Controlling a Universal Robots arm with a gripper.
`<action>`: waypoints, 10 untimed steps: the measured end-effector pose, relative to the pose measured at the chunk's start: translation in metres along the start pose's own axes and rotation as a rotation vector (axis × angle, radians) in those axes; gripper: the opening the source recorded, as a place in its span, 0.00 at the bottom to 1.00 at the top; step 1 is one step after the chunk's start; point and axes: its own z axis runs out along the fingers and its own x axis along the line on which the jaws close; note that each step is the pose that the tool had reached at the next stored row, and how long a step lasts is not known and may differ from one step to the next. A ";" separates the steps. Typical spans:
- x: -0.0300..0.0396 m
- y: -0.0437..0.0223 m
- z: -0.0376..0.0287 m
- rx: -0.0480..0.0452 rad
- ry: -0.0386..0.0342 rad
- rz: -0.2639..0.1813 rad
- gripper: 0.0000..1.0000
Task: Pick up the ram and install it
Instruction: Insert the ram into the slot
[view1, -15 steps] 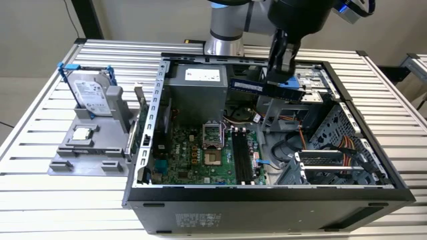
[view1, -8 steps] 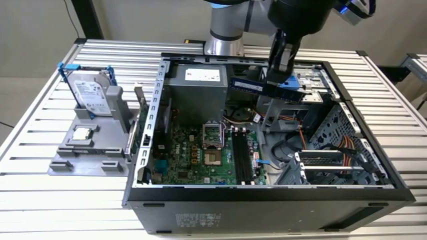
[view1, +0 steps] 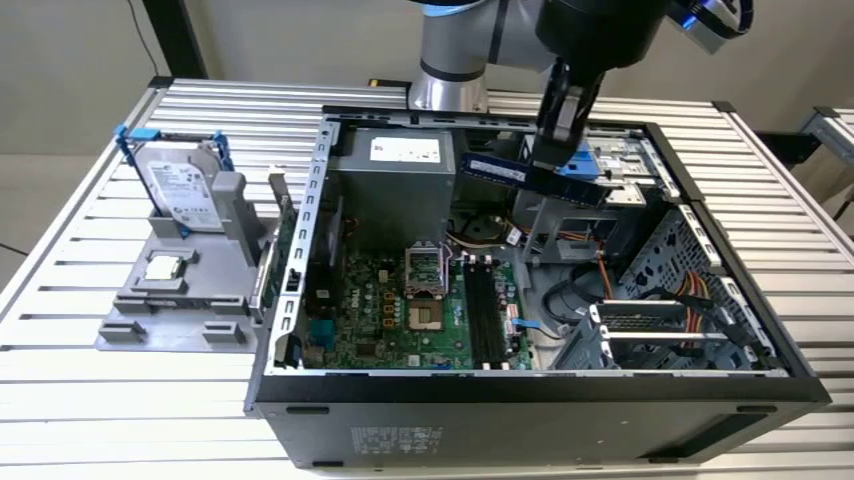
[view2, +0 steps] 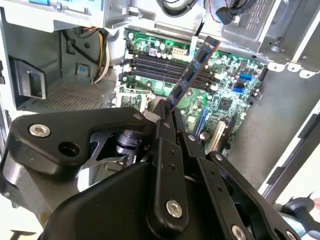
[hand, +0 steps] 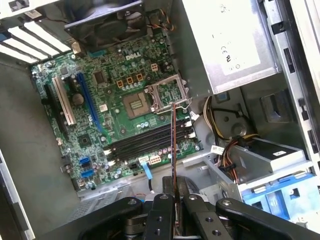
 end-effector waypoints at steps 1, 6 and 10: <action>0.0000 0.0000 0.0001 0.0001 -0.0004 0.006 0.00; 0.0000 0.0000 0.0000 0.0010 -0.0007 0.037 0.00; 0.0000 0.0000 0.0001 0.0015 -0.0010 0.058 0.00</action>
